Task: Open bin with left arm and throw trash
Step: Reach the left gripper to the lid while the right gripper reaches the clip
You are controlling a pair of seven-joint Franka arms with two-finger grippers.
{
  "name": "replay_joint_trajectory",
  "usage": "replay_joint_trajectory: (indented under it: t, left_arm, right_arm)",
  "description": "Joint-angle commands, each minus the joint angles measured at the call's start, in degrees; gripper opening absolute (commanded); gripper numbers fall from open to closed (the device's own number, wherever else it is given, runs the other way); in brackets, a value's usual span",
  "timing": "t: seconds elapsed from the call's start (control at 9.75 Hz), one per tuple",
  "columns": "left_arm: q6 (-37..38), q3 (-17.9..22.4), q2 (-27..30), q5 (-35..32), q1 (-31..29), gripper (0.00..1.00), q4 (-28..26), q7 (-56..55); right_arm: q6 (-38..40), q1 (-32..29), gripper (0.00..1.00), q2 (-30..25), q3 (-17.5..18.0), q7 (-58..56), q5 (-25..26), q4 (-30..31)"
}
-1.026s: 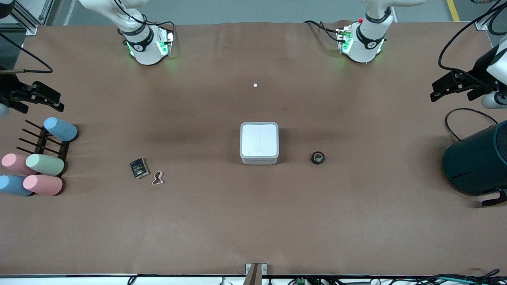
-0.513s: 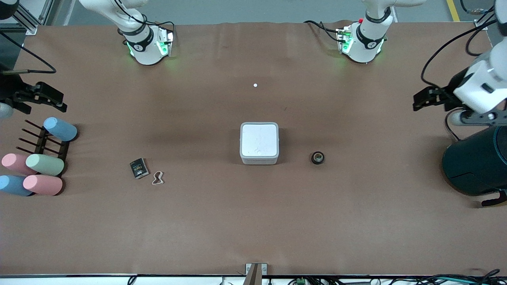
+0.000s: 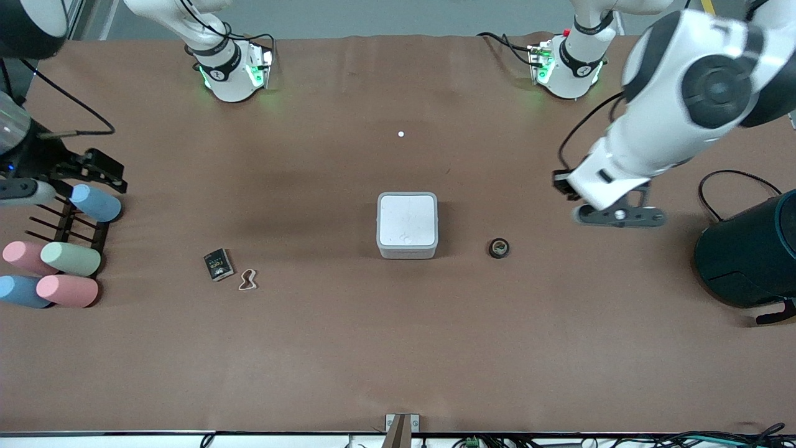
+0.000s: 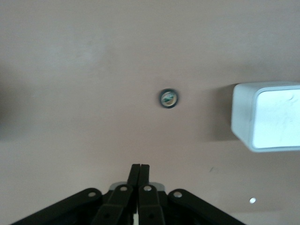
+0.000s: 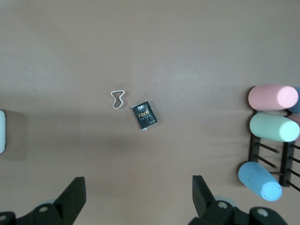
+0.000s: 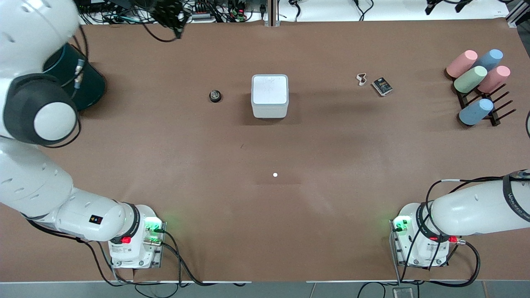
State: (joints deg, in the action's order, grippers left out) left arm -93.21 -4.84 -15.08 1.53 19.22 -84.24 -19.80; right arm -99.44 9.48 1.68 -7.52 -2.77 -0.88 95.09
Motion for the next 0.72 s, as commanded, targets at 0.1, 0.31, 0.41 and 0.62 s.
replay_joint_trajectory:
  t: [0.1,0.31,0.41,0.62]
  left_arm:
    - [-7.14,0.18,-7.58,1.02,7.74,0.00,2.67,-10.49]
    - [-12.58,0.27,-13.11,1.02,11.17,0.00,5.30,-13.23]
    - [-16.27,0.27,-15.57,0.93,13.11,0.00,5.83,-16.03]
    - [-23.57,0.27,-19.62,0.93,14.88,0.00,6.27,-18.95]
  right_arm:
    - [-8.37,2.91,0.99,0.69,-0.13,0.39,-0.97,7.46]
    - [-14.96,4.75,0.97,4.97,-0.22,0.48,-4.11,10.11]
    - [-16.82,5.37,0.97,8.83,-0.22,0.40,-7.87,9.85]
    - [-22.10,7.73,0.97,14.47,-0.30,0.13,-11.25,9.15]
